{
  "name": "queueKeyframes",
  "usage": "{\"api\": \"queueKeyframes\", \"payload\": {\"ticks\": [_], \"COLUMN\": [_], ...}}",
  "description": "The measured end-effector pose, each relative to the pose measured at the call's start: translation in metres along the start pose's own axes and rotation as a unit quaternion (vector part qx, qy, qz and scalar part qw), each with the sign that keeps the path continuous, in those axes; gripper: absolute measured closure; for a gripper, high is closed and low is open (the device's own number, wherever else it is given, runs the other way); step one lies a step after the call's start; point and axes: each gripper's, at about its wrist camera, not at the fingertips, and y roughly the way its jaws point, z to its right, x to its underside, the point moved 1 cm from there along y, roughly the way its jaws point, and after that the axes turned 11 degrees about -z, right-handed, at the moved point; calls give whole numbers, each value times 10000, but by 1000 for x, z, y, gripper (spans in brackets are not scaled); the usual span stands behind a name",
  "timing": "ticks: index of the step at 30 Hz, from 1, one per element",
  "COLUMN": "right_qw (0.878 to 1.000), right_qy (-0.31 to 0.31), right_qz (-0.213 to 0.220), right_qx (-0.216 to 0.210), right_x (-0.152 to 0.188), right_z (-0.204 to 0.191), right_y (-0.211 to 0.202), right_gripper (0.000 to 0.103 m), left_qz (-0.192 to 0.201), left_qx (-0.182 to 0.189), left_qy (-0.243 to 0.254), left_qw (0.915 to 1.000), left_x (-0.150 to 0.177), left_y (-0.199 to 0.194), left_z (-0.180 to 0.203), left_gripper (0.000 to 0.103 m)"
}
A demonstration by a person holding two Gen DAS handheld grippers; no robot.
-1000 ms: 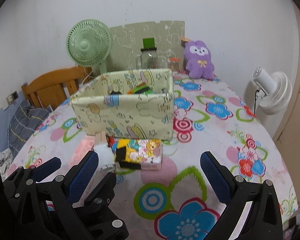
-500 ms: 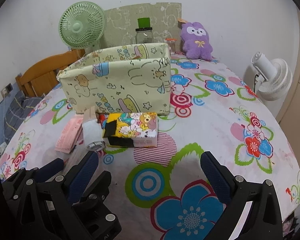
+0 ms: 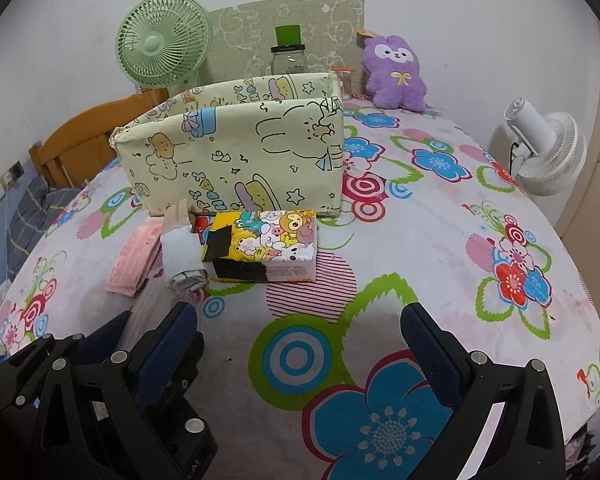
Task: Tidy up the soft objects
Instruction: 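Grasp the clear plastic bag roll with the left gripper while the right reaches the yellow pouch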
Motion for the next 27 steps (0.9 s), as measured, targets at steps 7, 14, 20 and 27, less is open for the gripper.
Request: {"api": "queueKeyframes", "payload": {"ticks": [7, 14, 20, 27], "right_qw": [10000, 9997, 9994, 9992], "right_qy": [-55, -188, -186, -123], "right_qz": [58, 132, 173, 208], "right_qx": [16, -75, -216, -323], "right_x": [1, -2, -10, -26], "right_z": [-1, -8, -14, -19], "right_y": [-6, -13, -19, -17], "right_gripper": [0, 0, 0, 0], "left_qz": [3, 118, 243, 326], "left_qx": [-90, -185, -215, -292], "left_qy": [38, 8, -34, -136], "left_qw": [10000, 9998, 9995, 9989], "left_x": [2, 1, -5, -19], "left_y": [-5, -17, -25, -28], "left_z": [1, -3, -7, -15], "left_gripper": [76, 79, 79, 79]}}
